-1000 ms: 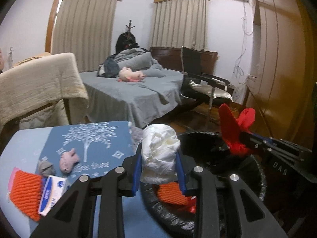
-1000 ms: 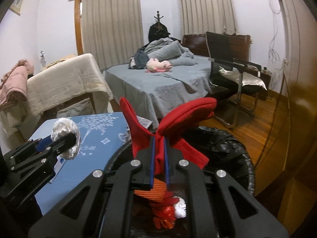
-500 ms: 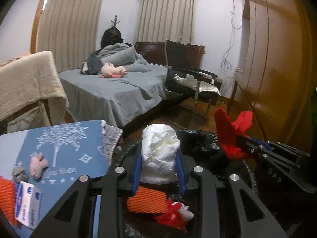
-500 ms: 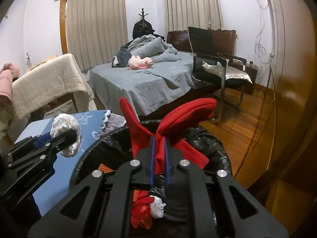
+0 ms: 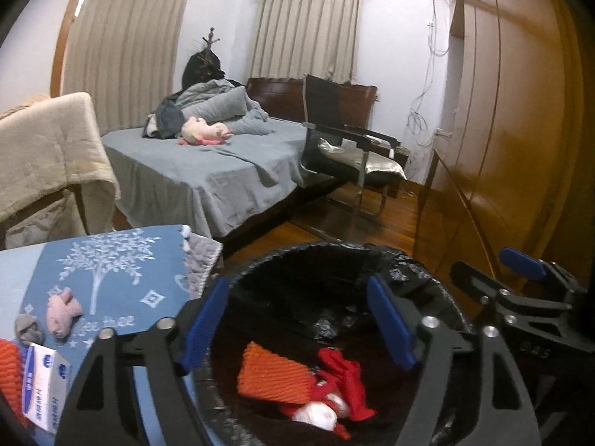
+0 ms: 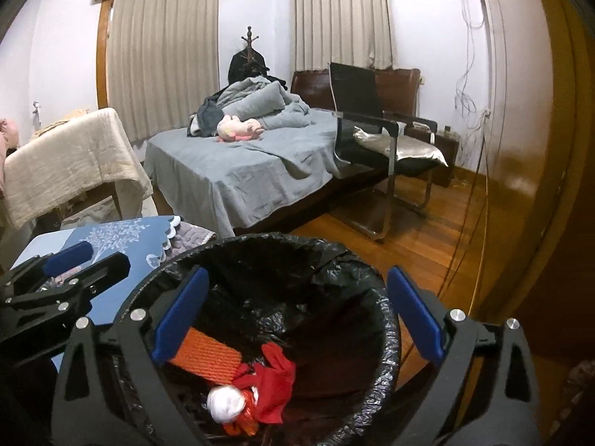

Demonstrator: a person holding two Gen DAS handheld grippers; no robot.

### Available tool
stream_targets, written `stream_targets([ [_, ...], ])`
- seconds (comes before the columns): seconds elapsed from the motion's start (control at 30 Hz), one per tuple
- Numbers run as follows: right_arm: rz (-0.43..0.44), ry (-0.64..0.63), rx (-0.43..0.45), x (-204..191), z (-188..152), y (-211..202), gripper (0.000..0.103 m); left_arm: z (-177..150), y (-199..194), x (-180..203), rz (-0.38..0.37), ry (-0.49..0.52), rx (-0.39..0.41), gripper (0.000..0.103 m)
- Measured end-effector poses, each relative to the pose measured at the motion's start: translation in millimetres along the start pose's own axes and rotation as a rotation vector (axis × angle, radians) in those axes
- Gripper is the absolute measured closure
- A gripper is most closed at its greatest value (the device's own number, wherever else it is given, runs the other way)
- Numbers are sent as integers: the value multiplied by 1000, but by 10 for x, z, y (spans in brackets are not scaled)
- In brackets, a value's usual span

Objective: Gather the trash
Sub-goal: 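Open both grippers over the black bin to drop tissue and glove, then move both grippers back over the table toward the orange mesh and white box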

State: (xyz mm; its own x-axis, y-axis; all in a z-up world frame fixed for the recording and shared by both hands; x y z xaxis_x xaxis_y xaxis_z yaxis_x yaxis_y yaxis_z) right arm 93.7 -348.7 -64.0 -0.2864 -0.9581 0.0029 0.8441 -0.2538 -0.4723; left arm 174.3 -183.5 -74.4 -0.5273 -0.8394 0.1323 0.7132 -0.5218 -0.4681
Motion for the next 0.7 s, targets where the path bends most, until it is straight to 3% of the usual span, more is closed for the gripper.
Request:
stream_targets([
  [0.17,32,-6,1,-174,21,-56,6,28,-213,-196,47,-8,25,13],
  [0.7,198,-71,-10,-1348,17,-115,6,-149,-961,-1303,270,-81,50,11],
])
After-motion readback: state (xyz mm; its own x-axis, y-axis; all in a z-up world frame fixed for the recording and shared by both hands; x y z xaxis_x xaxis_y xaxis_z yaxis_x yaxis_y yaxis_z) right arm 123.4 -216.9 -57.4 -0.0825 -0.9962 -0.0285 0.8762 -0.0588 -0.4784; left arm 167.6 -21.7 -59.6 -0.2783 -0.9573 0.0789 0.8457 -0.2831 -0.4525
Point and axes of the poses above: each gripper's, at about its wrist camera, not at the fingertips, and y roughly the way its jaws point, x to its right, z to its top, the point moved 6 cm from there along y, roughly the way its jaws point, and after that the axes turned 1 degree about -z, right-handed, at the moved point
